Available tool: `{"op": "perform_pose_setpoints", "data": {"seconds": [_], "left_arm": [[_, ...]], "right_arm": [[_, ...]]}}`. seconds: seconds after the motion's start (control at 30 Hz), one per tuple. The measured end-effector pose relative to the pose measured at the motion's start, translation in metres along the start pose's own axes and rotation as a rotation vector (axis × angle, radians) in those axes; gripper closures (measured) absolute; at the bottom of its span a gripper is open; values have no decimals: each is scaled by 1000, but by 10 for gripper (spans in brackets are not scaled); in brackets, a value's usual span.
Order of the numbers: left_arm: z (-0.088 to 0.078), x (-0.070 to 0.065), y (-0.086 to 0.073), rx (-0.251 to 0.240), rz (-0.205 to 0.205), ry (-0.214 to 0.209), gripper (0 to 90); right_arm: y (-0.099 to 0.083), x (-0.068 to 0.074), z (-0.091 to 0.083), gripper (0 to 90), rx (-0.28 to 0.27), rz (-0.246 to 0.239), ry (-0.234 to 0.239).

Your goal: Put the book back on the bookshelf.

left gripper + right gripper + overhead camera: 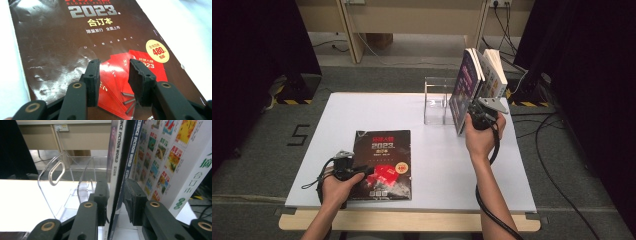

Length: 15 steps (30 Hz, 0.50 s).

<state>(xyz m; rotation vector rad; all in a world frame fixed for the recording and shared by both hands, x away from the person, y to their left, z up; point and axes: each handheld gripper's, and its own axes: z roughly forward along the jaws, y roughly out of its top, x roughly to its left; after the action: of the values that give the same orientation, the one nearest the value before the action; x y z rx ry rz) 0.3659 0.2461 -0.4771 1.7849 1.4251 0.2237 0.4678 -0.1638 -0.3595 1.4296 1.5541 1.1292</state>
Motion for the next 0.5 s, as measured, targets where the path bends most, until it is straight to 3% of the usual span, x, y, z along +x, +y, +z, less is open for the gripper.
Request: {"op": "perform_pose_setpoints", "data": {"seconds": [0.5], "left_arm": [[-3,3,2,-18,2,33,599]], "right_arm": [[-10,-3,-6,717,44,10,64]]}}
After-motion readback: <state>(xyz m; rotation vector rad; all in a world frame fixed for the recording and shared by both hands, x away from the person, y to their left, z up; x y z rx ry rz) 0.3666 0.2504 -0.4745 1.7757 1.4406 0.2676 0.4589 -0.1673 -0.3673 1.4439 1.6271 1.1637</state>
